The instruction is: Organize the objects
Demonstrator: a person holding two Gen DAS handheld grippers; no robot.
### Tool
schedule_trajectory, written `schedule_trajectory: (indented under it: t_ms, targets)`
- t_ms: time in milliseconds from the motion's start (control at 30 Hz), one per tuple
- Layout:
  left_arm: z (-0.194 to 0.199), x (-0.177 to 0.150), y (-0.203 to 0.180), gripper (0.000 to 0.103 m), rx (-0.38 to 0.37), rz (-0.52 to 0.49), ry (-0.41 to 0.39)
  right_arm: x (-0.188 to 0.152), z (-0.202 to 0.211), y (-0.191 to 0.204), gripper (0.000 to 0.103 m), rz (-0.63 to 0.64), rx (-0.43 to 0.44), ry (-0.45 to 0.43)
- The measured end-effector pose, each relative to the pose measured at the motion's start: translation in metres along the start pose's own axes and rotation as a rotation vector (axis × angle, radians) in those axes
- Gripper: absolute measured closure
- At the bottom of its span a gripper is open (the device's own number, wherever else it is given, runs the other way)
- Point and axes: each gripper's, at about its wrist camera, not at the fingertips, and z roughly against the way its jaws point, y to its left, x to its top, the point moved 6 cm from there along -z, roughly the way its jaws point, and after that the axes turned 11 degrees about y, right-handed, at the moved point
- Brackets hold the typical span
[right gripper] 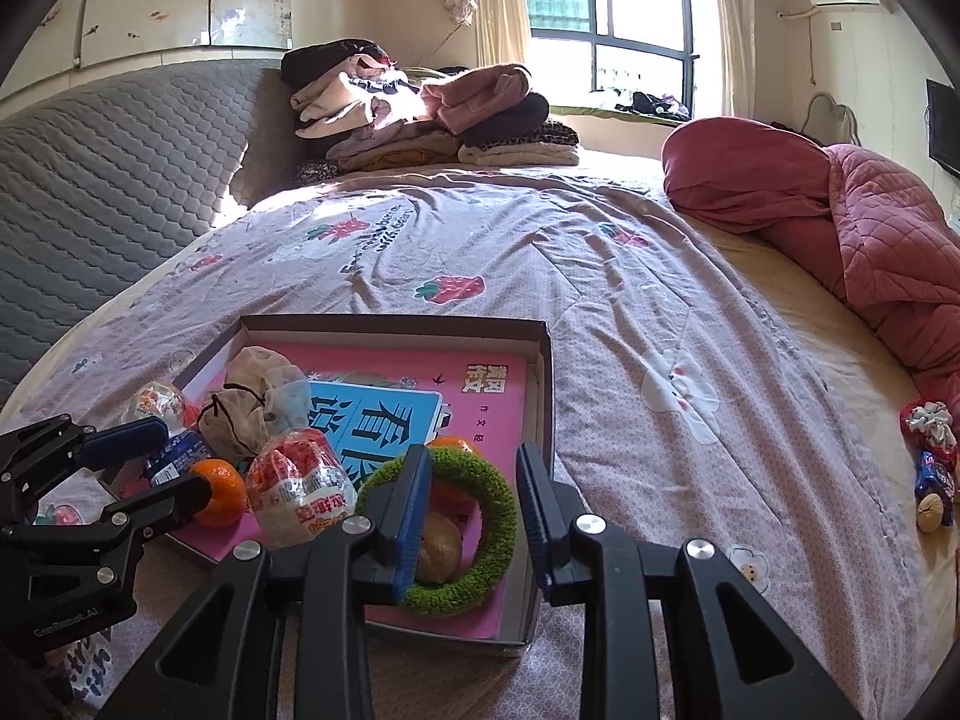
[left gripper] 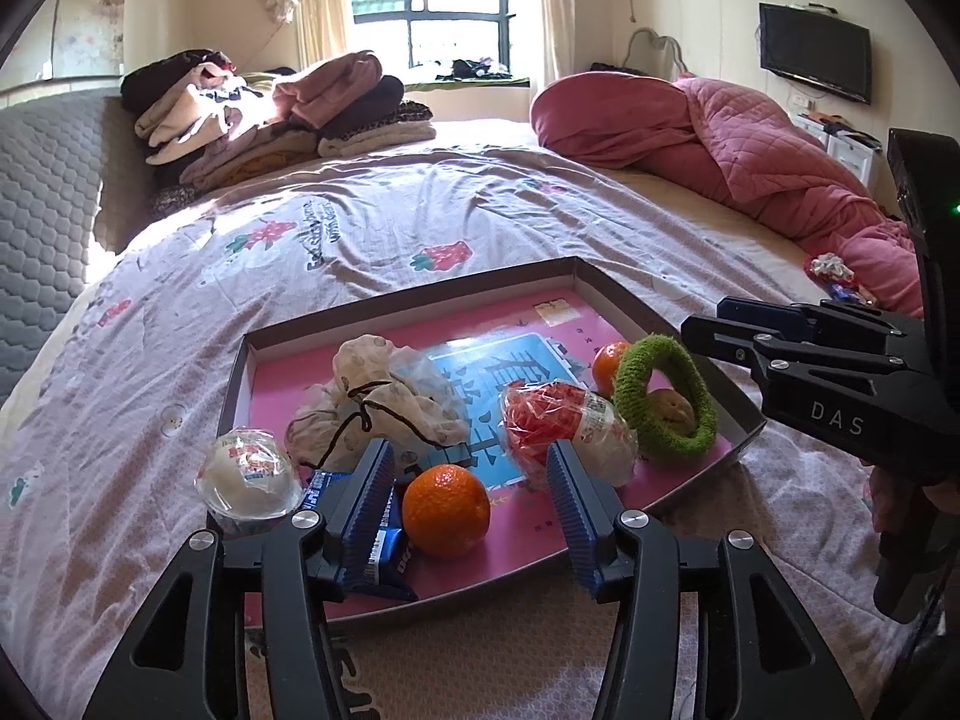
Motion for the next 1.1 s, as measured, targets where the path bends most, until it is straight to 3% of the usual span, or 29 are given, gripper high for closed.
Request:
schedule_trajectory:
  t_ms: [67,433,567,1100]
  targets:
    - [0.006,0.001,0.0,0.046,0.003,0.002,-0.013,0.001,0.003,0.001,0.063,-0.002,0.002,-0.01]
    - [0.031,0.001,-0.002,0.039,0.017,0.023,-0.044,0.003,0.028,0.005,0.06,-0.02,0.032,-0.043]
    - [0.044,0.003,0.001,0.035,0.022,0.04,-0.062,0.004,0.041,0.008,0.055,-0.017,0.043,-0.067]
    - [0.084,-0.004,0.014,0.033,0.083,0.097,-0.092,0.004,0.09,0.024,0.043,0.005,0.072,-0.158]
